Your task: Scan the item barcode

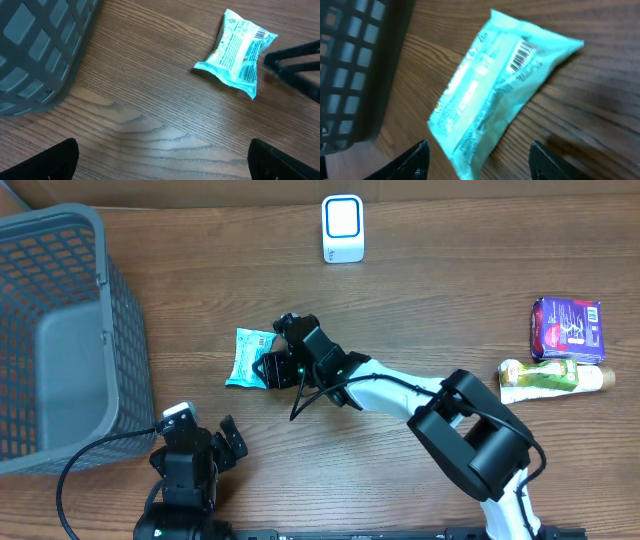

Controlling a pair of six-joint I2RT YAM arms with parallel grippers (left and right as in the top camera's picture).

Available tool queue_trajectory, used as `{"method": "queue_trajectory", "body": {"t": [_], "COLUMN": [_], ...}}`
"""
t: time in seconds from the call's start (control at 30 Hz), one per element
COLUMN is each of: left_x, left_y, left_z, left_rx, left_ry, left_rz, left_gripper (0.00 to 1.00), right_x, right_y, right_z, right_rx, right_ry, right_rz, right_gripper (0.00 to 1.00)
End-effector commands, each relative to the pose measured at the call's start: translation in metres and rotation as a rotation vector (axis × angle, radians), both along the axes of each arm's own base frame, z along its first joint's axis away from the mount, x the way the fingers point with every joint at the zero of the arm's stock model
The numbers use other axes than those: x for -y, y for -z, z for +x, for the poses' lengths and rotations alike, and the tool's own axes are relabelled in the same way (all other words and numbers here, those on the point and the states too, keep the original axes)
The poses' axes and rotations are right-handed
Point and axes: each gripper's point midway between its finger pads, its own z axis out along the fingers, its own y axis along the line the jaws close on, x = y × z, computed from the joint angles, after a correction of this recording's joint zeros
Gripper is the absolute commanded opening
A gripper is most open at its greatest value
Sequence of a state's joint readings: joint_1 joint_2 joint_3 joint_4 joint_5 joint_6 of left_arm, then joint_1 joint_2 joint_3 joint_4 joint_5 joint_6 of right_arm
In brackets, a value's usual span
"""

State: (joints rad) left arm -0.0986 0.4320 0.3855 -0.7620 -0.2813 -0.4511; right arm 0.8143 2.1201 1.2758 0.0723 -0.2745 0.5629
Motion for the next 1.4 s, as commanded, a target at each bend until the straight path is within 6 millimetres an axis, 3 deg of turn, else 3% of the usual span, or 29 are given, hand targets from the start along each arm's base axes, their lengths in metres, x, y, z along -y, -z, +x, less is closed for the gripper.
{"method": "queue_trajectory", "body": {"t": [0.0,0.17,0.63,0.87,0.97,1.03,1.17,1.37], "left_x": [-0.002,-0.002,-0.002,-0.002,-0.002,-0.002,-0.002,-0.002], "left_y": [-0.003,-0.003,-0.003,-0.003,-0.003,-0.003,-0.003,-0.003], "left_z": [0.001,0.001,0.001,0.001,0.001,0.001,0.001,0.001], "left_rx": [0.015,0.015,0.015,0.015,0.015,0.015,0.015,0.015], "left_ry": [-0.019,-0.019,-0.020,-0.019,-0.019,-0.019,-0.019,-0.019], "left_rz": [-0.003,-0.003,-0.003,-0.003,-0.003,-0.003,-0.003,-0.003], "left_gripper": [1.00,1.00,0.99,1.00,1.00,1.00,1.00,0.99], "right_x": [-0.008,-0.003,-0.003,-0.008,-0.006,-0.006,-0.001,0.040], "right_y": [0.008,0.024,0.054,0.060,0.063,0.064,0.049,0.010], "right_z": [-0.001,0.005,0.006,-0.004,-0.007,-0.011,-0.008,0.020], "right_rx": [-0.001,-0.080,-0.103,-0.094,-0.109,-0.132,-0.172,-0.160], "right_ry": [0.010,0.120,0.156,0.155,0.151,0.130,0.109,0.146], "right_rz": [-0.001,-0.003,-0.015,-0.049,-0.062,-0.054,-0.021,-0.044], "right_gripper": [0.62,0.58,0.49,0.36,0.22,0.08,0.04,0.04]}}
